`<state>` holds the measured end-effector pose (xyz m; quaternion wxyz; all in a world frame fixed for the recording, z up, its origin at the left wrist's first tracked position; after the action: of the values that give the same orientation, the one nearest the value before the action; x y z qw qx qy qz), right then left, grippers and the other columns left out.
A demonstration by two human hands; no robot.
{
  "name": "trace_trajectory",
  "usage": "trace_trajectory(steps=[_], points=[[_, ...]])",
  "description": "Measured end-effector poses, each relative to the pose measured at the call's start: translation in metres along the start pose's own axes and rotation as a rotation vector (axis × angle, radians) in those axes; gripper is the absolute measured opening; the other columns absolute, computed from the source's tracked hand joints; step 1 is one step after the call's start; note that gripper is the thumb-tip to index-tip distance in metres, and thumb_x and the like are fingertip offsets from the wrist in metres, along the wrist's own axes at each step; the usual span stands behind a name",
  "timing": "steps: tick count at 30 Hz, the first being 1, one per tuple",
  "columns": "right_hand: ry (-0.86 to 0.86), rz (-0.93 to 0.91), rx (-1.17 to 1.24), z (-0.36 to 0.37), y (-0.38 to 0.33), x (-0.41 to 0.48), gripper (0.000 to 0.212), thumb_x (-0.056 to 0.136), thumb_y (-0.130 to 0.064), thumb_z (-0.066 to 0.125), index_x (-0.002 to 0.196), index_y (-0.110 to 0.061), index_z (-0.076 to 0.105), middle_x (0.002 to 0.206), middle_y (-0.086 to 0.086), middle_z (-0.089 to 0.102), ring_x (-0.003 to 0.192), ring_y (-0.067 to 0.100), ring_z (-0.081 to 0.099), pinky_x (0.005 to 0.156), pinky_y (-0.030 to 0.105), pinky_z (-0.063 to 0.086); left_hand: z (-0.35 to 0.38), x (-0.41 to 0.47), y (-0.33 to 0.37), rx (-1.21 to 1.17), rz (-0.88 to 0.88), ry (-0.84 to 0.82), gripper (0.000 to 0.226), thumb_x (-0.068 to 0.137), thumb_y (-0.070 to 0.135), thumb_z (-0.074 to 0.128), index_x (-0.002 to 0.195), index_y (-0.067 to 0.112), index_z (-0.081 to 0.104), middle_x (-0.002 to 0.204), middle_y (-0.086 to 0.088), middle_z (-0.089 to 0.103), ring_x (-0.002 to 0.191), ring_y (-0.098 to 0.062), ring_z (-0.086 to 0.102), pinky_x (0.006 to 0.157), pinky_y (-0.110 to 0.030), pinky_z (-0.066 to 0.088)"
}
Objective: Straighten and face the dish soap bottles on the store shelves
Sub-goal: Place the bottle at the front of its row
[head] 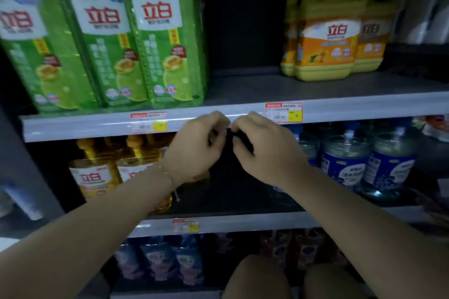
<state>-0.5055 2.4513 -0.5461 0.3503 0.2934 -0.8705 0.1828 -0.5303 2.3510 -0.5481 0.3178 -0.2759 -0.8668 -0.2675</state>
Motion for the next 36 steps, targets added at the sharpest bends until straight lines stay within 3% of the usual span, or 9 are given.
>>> trace_trajectory(steps=[3, 6, 8, 12, 16, 20, 27, 31, 36], points=[[0.128, -0.056, 0.070, -0.013, -0.025, 0.033, 0.027, 0.085, -0.018, 0.055, 0.110, -0.009, 0.057, 0.100, 0.009, 0.057, 0.081, 0.020, 0.053, 0.058, 0.031, 0.042, -0.073, 0.005, 0.005, 0.156, 0.062, 0.251, 0.019, 0.087, 0.019, 0.053, 0.103, 0.011, 0.060, 0.083, 0.000, 0.057, 0.070, -0.013, 0.051, 0.061, -0.033, 0.043], [0.108, 0.020, 0.168, 0.003, -0.031, 0.070, 0.061, 0.090, -0.025, 0.056, 0.144, -0.010, 0.030, 0.136, 0.012, 0.042, 0.118, 0.029, 0.048, 0.089, 0.047, 0.047, -0.120, 0.011, -0.012, 0.480, 0.049, 0.415, 0.044, 0.091, 0.035, 0.055, 0.129, 0.012, 0.050, 0.124, -0.013, 0.052, 0.113, -0.026, 0.048, 0.085, -0.039, 0.041], [0.077, 0.084, 0.179, 0.017, -0.032, 0.091, 0.080, 0.092, -0.039, 0.054, 0.151, -0.019, 0.004, 0.151, 0.012, 0.023, 0.128, 0.032, 0.041, 0.098, 0.051, 0.041, -0.128, 0.020, -0.045, 0.632, -0.085, 0.336, 0.066, 0.092, 0.056, 0.048, 0.148, 0.027, 0.030, 0.156, -0.013, 0.023, 0.143, -0.035, 0.021, 0.103, -0.058, 0.028], [-0.015, 0.182, 0.139, 0.049, -0.033, 0.114, 0.085, 0.096, -0.050, 0.041, 0.145, -0.033, -0.026, 0.160, 0.009, -0.008, 0.134, 0.035, 0.037, 0.104, 0.052, 0.036, -0.126, 0.025, -0.109, 0.747, -0.244, 0.128, 0.089, 0.079, 0.084, 0.032, 0.148, 0.049, -0.011, 0.159, -0.008, -0.023, 0.143, -0.042, -0.022, 0.105, -0.074, -0.002], [-0.003, 0.197, 0.111, 0.066, -0.036, 0.117, 0.084, 0.099, -0.043, 0.040, 0.144, -0.028, -0.029, 0.155, 0.009, -0.028, 0.128, 0.036, 0.045, 0.073, 0.036, 0.051, -0.125, 0.026, -0.124, 0.740, -0.178, 0.097, 0.092, 0.073, 0.089, 0.018, 0.148, 0.045, -0.014, 0.158, -0.017, -0.021, 0.141, -0.046, -0.023, 0.107, -0.073, 0.001], [-0.027, 0.186, 0.055, 0.070, -0.036, 0.119, 0.083, 0.099, -0.044, 0.037, 0.144, -0.025, -0.029, 0.153, 0.009, -0.032, 0.116, 0.037, 0.054, 0.043, 0.022, 0.032, -0.131, 0.025, -0.136, 0.725, -0.138, 0.123, 0.101, 0.073, 0.089, 0.022, 0.152, 0.034, -0.008, 0.159, -0.022, -0.014, 0.143, -0.047, -0.018, 0.110, -0.067, -0.001], [0.001, 0.178, -0.118, 0.073, -0.037, 0.119, 0.082, 0.099, -0.047, 0.032, 0.143, -0.018, -0.031, 0.151, 0.015, -0.034, 0.127, 0.033, 0.046, 0.062, 0.030, 0.048, -0.136, 0.023, -0.144, 0.764, -0.173, 0.072, 0.094, 0.072, 0.090, 0.005, 0.145, 0.038, -0.023, 0.157, -0.018, -0.024, 0.144, -0.037, -0.024, 0.112, -0.053, -0.013], [-0.011, 0.210, -0.198, 0.064, -0.042, 0.119, 0.078, 0.099, -0.045, 0.035, 0.148, -0.017, -0.019, 0.156, 0.022, -0.014, 0.130, 0.036, 0.040, 0.092, 0.043, 0.045, -0.135, 0.023, -0.144, 0.838, -0.273, -0.021, 0.092, 0.067, 0.089, -0.002, 0.137, 0.039, -0.037, 0.153, -0.016, -0.035, 0.141, -0.038, -0.030, 0.113, -0.057, -0.011], [0.095, 0.064, -0.425, 0.041, -0.067, 0.116, 0.059, 0.085, -0.023, 0.065, 0.137, -0.009, 0.040, 0.121, 0.020, 0.050, 0.102, 0.035, 0.052, 0.076, 0.041, 0.044, -0.137, 0.017, -0.131, 0.836, -0.242, -0.128, 0.095, 0.083, 0.077, 0.031, 0.146, 0.035, -0.027, 0.153, -0.015, -0.036, 0.142, -0.039, -0.029, 0.116, -0.059, -0.002]])
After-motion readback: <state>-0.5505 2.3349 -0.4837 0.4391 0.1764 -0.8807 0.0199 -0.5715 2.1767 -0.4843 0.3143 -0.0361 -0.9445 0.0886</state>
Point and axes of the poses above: each hand's wrist, its own x-axis towards the middle knuckle, its own z-axis out of the palm, y = z × x, the point moved 10 cm from there along x, towards the middle knuckle
